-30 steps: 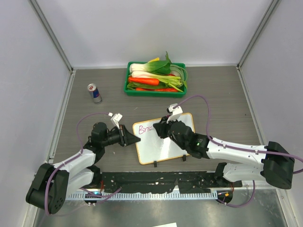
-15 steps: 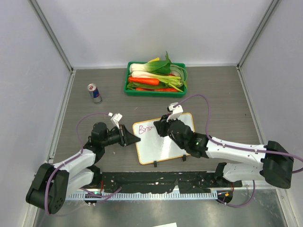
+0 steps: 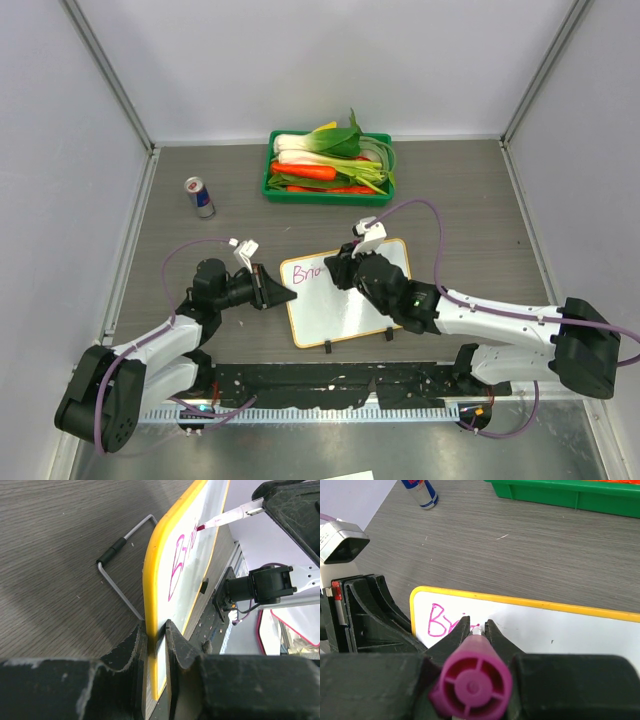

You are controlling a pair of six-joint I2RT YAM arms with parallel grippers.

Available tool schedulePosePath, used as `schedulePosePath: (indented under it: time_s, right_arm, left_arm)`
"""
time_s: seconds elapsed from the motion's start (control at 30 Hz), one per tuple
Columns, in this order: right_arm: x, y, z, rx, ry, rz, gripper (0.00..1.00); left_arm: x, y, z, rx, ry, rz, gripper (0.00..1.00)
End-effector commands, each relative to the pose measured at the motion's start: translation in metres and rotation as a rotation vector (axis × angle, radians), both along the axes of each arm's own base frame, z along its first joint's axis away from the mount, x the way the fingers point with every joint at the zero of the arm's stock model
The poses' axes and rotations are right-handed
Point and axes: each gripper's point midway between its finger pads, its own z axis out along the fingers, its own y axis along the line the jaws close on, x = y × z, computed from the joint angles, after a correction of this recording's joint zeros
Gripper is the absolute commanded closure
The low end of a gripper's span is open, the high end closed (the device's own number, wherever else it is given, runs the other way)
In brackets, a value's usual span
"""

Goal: Write a sentence on the whiteboard

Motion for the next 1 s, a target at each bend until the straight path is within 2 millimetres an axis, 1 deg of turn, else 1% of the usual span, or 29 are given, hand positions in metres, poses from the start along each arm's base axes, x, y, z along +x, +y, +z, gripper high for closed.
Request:
schedulePosePath:
  time_s: [0.0,0.57,0.73,0.97]
  right_arm:
    - [-0.003,-0.017,-0.033,-0.113,0.041,-0.014,0.99]
    - [-0.015,-0.024,-0.049,-0.137,0.081,0.023,0.99]
    - [-0.019,-0.021,-0.054,-0.132,0.096,0.050,0.98]
    - [-0.021,-0.012,-0.054,-0.113,0.095,0.078,0.99]
  left_arm:
    - [-0.002,-0.001,-0.001,0.012,-0.022,-0.016,1.00]
    - [-0.001,-0.002,-0.002,0.010,-0.018,-0.018,1.00]
    - [-0.001,-0.002,-0.002,0.011,-0.018,-0.019,1.00]
    - [-0.001,-0.002,-0.001,0.009,-0.019,-0.018,1.00]
